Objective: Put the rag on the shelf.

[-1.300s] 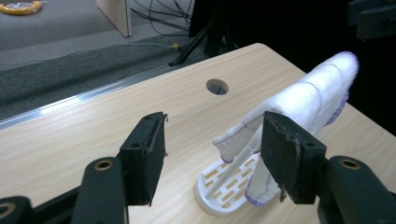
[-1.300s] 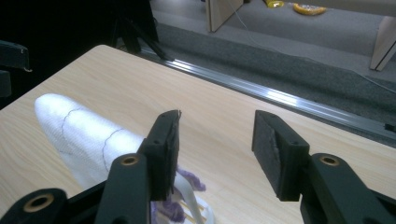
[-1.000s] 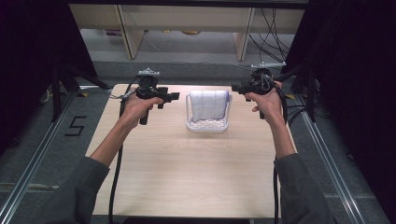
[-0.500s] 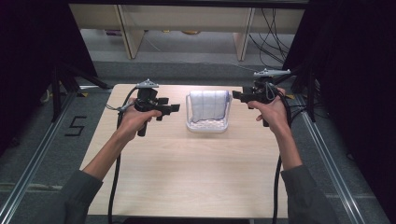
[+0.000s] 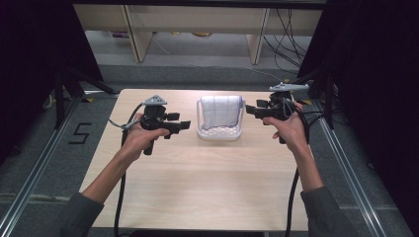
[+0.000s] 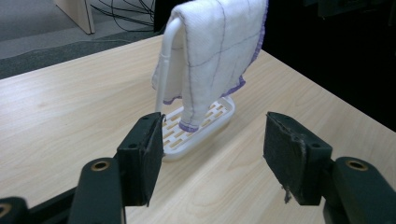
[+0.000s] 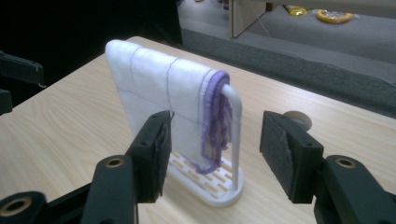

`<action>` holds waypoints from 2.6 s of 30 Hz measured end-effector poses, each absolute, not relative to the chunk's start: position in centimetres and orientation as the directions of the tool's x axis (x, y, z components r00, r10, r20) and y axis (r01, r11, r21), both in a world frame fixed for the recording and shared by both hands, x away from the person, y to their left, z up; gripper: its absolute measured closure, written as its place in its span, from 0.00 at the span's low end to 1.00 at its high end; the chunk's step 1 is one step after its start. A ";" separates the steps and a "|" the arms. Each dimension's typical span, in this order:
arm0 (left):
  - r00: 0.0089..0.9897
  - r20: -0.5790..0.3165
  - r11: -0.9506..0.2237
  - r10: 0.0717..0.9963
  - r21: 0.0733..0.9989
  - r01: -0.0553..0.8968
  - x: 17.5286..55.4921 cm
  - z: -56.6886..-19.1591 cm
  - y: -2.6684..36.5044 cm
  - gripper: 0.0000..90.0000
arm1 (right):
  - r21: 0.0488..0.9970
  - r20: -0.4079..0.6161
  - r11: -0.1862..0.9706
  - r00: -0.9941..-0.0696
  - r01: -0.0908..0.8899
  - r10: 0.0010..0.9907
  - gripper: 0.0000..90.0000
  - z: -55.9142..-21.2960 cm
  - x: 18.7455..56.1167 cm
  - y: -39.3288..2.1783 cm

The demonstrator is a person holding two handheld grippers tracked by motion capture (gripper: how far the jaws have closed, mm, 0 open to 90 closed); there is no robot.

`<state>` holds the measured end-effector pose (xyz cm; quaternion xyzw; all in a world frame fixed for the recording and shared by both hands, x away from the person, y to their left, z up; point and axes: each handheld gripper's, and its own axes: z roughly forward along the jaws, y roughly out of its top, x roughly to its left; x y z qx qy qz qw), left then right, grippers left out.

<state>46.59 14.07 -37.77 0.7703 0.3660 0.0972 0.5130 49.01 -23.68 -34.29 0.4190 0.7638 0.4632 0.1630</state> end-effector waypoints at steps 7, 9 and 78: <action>0.728 -0.230 -0.214 0.646 0.860 0.463 45.5 -38.3 14.0 0.40 | 0.849 0.158 0.209 -0.609 0.486 0.777 0.48 -34.9 48.1 -23.7; 0.730 -0.222 -0.221 0.647 0.861 0.459 45.1 -38.5 14.1 0.38 | 0.850 0.147 0.214 -0.608 0.481 0.780 0.48 -35.0 47.8 -23.6; 0.775 -0.105 -0.405 0.623 0.804 0.435 34.7 -48.3 16.9 0.32 | 0.758 0.161 0.365 -0.696 0.541 0.700 0.34 -45.1 38.1 -19.3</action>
